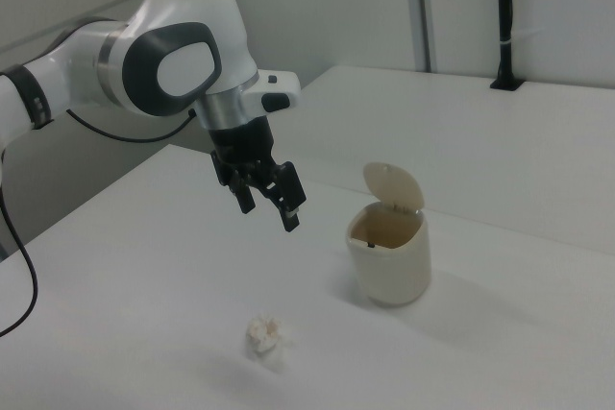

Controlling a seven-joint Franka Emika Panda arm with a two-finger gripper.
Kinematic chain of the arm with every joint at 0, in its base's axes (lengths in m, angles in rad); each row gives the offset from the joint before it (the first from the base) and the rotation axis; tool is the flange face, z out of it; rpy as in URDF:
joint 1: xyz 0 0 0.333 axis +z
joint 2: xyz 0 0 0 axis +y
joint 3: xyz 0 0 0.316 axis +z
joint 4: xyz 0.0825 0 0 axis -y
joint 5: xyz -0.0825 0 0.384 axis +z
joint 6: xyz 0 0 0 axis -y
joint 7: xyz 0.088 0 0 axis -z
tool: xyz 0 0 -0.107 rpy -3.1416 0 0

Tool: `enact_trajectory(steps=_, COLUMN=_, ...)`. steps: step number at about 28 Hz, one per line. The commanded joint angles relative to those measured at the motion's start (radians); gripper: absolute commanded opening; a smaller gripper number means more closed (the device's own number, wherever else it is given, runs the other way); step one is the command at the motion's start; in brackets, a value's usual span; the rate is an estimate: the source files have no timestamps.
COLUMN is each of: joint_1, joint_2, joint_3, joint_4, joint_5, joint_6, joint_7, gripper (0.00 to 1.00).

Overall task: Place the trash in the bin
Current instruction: 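Lower the open gripper down onto the crumpled white paper ball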

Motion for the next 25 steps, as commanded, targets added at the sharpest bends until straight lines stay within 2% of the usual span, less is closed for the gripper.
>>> enact_trajectory(steps=1, joint_1=-0.001, joint_2=0.054, joint_3=0.004, joint_4=-0.004, joint_5=0.052, joint_6=0.013, joint_7=-0.008, gripper=1.00)
enact_trajectory(steps=6, joint_1=0.002, joint_2=0.087, joint_3=0.009, joint_4=-0.010, joint_5=0.090, joint_6=0.016, joint_7=-0.096, gripper=1.00)
enact_trajectory(steps=10, joint_1=0.026, joint_2=0.103, joint_3=0.018, joint_4=-0.054, joint_5=0.094, joint_6=0.018, joint_7=-0.238, gripper=1.00)
enact_trajectory(steps=16, joint_1=0.091, joint_2=0.174, joint_3=0.018, joint_4=-0.092, joint_5=0.070, joint_6=0.019, joint_7=-0.351, gripper=1.00)
enact_trajectory(steps=17, joint_1=0.114, joint_2=0.201, joint_3=0.018, joint_4=-0.097, joint_5=0.041, joint_6=0.025, joint_7=-0.354, gripper=1.00)
enact_trajectory(steps=19, joint_1=0.138, joint_2=0.225, joint_3=0.018, joint_4=-0.114, joint_5=0.015, joint_6=0.050, joint_7=-0.354, gripper=1.00)
enact_trajectory(steps=25, joint_1=0.195, joint_2=0.277, joint_3=0.018, joint_4=-0.192, joint_5=-0.025, joint_6=0.205, joint_7=-0.326, gripper=1.00)
